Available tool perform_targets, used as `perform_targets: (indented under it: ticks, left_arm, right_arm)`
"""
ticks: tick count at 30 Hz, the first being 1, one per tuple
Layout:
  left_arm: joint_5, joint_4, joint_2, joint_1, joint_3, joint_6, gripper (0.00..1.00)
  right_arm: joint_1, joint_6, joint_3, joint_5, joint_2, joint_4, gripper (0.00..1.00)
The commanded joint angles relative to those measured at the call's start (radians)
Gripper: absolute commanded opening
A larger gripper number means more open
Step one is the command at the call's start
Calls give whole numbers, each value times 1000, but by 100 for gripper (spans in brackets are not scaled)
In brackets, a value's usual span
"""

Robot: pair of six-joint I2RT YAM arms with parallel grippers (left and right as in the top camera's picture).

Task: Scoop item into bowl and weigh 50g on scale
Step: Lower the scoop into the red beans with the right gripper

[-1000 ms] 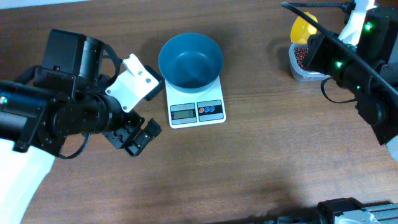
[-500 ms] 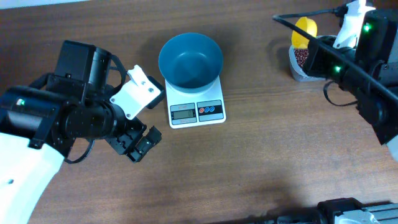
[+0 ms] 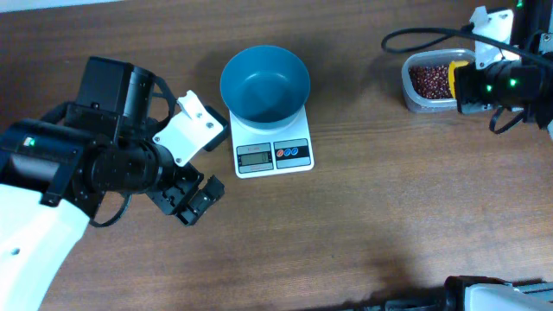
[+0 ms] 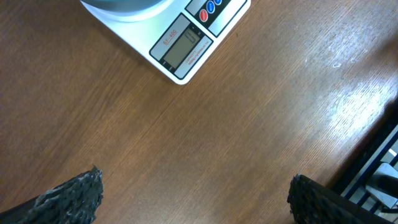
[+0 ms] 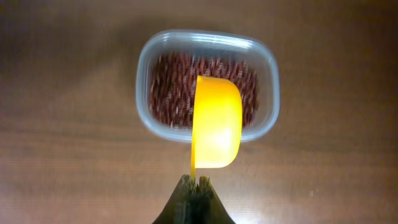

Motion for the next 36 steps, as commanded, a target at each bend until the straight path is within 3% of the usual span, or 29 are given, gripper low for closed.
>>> perform_targets:
  ticks: [1, 5, 8, 13, 17, 21, 24, 33, 36]
  left_arm:
    - [-6, 2, 2, -2, -5, 13, 99]
    - [-6, 2, 2, -2, -5, 13, 99]
    - [-6, 1, 2, -2, -5, 13, 99]
    - [-6, 1, 2, -2, -5, 13, 99]
    - [-6, 1, 2, -2, -5, 13, 99]
    - [-6, 1, 2, -2, -5, 13, 99]
    - [-6, 1, 2, -2, -5, 13, 99]
    - [-6, 1, 2, -2, -5, 13, 99]
    - [-6, 1, 2, -2, -5, 13, 99]
  right_arm:
    - [-6, -11, 19, 12, 0, -4, 4]
    - [-6, 6, 19, 4, 6, 21, 4]
    - [-6, 116, 19, 5, 6, 21, 4]
    - [-6, 122, 19, 11, 6, 22, 4]
    - [-6, 12, 19, 14, 36, 44, 4]
    - [-6, 12, 19, 121, 179, 169, 4]
    - [-6, -22, 19, 121, 194, 251, 4]
    - [-6, -40, 19, 174, 271, 277, 4]
    - [-6, -123, 19, 197, 271, 304, 4]
